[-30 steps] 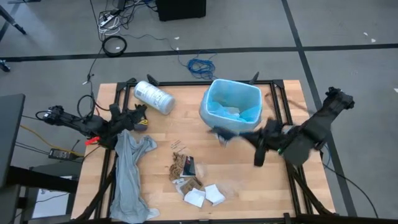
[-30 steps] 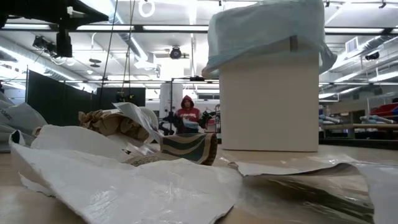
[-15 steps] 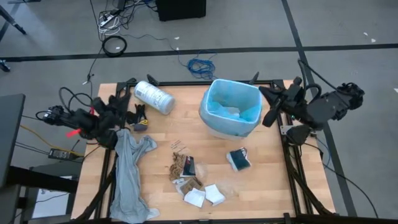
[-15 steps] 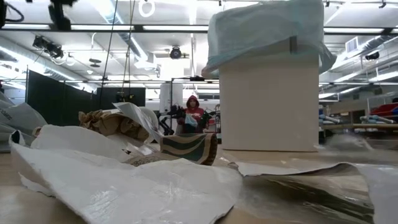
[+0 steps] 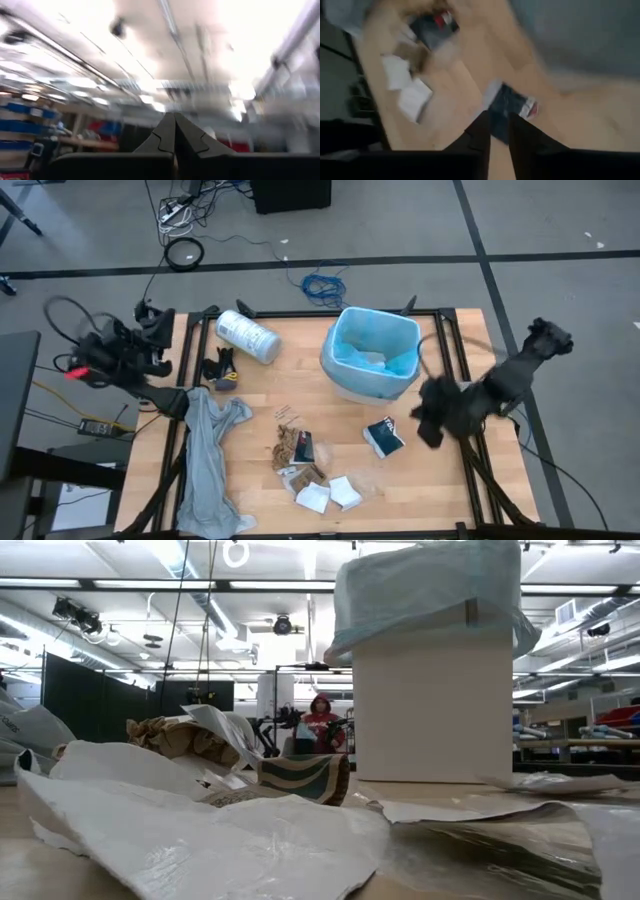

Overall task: Place trash/remove bag and relplace
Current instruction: Put the white paper into the trash bin

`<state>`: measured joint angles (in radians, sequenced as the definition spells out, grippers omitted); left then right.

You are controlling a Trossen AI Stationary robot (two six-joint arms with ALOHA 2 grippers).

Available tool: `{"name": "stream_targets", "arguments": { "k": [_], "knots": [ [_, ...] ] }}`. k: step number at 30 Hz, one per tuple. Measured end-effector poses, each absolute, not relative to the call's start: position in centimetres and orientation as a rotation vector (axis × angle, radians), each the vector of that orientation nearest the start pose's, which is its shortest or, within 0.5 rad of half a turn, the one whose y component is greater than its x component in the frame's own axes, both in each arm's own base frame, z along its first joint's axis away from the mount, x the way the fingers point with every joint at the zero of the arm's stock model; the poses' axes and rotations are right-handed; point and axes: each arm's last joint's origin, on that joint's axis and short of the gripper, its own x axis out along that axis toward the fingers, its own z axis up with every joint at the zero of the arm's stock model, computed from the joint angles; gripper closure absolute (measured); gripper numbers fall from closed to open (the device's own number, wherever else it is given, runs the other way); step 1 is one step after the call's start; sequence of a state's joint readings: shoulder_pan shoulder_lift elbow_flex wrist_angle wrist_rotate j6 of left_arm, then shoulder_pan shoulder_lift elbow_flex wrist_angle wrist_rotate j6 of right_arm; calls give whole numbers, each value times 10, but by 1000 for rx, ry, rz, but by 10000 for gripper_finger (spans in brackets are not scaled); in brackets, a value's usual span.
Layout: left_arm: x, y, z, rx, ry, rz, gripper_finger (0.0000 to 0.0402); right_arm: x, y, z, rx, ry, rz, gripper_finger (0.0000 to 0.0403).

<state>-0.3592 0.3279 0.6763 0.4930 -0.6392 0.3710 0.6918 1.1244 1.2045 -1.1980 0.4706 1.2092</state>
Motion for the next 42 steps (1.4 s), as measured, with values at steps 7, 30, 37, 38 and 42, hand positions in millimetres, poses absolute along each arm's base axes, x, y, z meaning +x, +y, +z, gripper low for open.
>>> {"name": "stream_targets", "arguments": {
  "k": [7, 30, 37, 38, 42],
  "knots": [
    [58, -4, 451, 136, -307, 299, 394, 157, 145, 253, 613, 883, -482, 285],
    [181, -47, 380, 641, 535, 297, 394, 189, 166, 169, 326, 1193, -492, 126],
    [181, -40, 372, 467, 588, 371, 394, 194, 153, 169, 203, 1187, -502, 126],
    [180, -38, 371, 449, 592, 382, 394, 197, 152, 170, 192, 1183, -488, 127],
    [177, -35, 361, 367, 552, 376, 394, 203, 149, 170, 135, 1192, -420, 131]
  ]
}}
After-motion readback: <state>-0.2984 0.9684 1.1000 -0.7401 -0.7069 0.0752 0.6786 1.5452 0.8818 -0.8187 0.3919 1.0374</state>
